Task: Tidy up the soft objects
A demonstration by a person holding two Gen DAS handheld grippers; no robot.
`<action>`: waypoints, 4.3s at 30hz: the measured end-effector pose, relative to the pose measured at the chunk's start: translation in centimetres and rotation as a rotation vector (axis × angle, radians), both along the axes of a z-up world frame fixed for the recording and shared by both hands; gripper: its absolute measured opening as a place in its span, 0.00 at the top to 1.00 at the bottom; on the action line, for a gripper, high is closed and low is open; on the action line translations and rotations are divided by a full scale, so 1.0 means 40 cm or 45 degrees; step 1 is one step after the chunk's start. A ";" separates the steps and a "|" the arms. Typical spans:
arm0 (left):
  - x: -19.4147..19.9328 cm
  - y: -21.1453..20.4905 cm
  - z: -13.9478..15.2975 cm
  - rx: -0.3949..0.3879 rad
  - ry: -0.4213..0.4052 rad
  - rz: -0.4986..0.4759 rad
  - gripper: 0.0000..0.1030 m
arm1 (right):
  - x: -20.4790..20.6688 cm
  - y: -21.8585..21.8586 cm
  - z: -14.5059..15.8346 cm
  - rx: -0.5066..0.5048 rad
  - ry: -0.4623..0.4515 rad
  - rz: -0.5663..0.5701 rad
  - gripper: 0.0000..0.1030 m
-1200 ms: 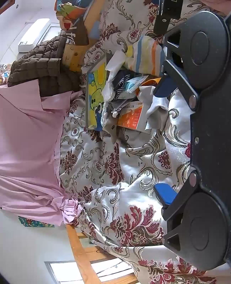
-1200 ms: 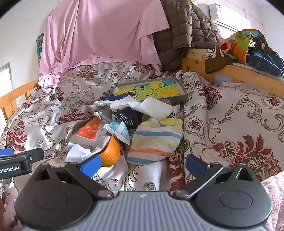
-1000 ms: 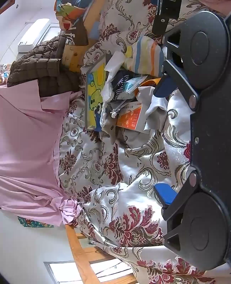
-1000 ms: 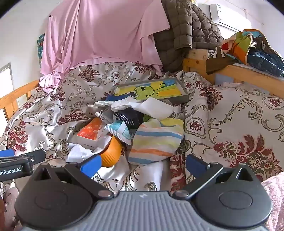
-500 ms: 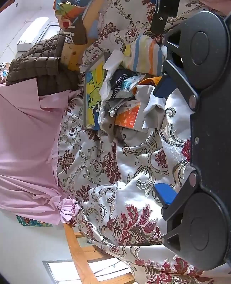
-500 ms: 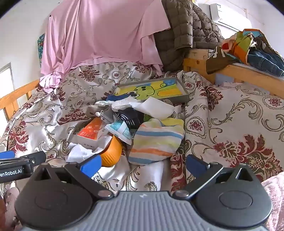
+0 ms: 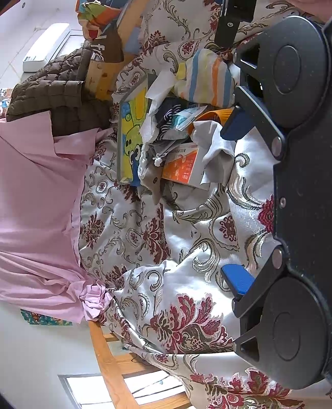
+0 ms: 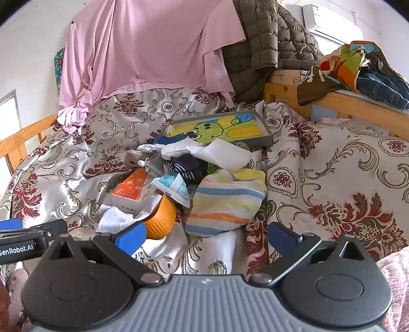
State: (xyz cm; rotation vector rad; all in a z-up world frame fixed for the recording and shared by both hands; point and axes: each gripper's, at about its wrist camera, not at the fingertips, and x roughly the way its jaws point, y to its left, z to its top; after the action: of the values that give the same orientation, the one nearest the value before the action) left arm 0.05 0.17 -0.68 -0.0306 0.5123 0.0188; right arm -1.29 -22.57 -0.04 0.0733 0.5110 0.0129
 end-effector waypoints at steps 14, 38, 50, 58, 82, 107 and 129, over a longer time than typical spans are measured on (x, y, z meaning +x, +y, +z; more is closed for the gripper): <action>0.003 0.002 -0.004 0.001 0.021 0.010 0.01 | 0.001 -0.002 0.001 0.000 0.001 0.002 0.00; 0.006 0.001 -0.007 0.002 0.027 0.012 0.01 | 0.001 -0.001 0.000 -0.001 -0.001 0.009 0.00; 0.005 0.005 -0.012 0.002 0.029 0.012 0.01 | 0.001 -0.001 0.000 0.001 -0.002 0.011 0.00; 0.006 0.005 -0.012 0.003 0.029 0.011 0.01 | 0.004 0.003 0.000 0.004 -0.003 0.011 0.00; 0.042 -0.014 0.018 -0.013 0.026 -0.157 0.01 | 0.031 -0.021 0.023 0.009 -0.066 -0.006 0.00; 0.361 -0.071 -0.080 0.111 0.375 -0.679 0.25 | 0.306 0.030 -0.076 -0.231 0.192 0.601 0.02; 0.412 0.032 -0.128 -0.189 0.594 -0.579 0.47 | 0.314 0.206 -0.167 -0.618 0.025 0.840 0.22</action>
State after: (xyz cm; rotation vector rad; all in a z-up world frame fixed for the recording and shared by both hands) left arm 16.53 1.46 -5.80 -0.0550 0.9768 -0.4664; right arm 11.28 -14.32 -6.74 -0.5731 0.5277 0.5316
